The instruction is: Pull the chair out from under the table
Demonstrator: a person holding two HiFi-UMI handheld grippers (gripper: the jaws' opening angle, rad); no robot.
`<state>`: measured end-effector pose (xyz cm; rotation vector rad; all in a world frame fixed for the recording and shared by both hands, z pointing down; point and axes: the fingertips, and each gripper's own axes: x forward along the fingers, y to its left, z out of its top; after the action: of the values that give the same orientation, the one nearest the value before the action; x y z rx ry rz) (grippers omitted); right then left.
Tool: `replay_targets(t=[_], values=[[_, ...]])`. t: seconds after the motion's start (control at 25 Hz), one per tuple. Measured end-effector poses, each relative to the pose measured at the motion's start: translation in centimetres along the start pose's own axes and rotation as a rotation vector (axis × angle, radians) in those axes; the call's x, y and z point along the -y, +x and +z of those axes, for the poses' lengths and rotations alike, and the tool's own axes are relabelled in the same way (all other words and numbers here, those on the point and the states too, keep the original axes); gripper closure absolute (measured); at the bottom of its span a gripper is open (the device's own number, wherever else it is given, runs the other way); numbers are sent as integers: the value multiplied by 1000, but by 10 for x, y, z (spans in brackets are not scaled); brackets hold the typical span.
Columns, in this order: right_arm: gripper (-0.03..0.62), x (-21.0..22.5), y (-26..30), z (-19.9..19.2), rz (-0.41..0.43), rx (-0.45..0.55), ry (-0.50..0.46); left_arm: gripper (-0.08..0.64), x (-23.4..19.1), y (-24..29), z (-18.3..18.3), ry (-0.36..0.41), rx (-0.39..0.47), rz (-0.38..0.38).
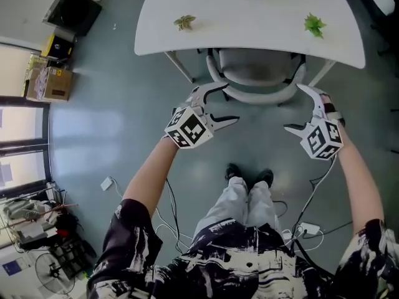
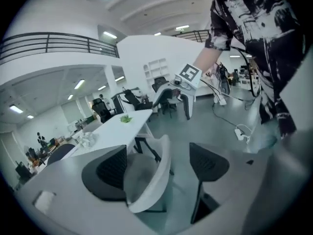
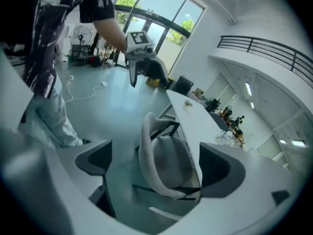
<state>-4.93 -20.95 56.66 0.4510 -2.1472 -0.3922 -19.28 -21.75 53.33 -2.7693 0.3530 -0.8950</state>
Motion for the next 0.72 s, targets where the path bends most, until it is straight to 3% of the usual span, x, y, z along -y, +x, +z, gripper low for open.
replay_targets(t=[0.28,0.52,0.56,0.6,0.68,0.72], values=[[46,-19,117,-86,159,-159,-105,160,-10,76,-108,51,-197,-73],[48,-40,172,-113,251,-194,-177,179,-12,121,-143,78,-220,-133],[54,-41,177,-115,253,-196,-191,208,-10,126,-149,96,-236,-153],[86,-42,181,-117,251,-195,-213,242,-9,131,-156,127,-258,-170],[435,-43,185,-120,274,-185,-264,388,-8,138,-167,234,-310,-198],[483,-46,186,-121,308,-184,-282,412,-8,140,-170,296,-333,-221]])
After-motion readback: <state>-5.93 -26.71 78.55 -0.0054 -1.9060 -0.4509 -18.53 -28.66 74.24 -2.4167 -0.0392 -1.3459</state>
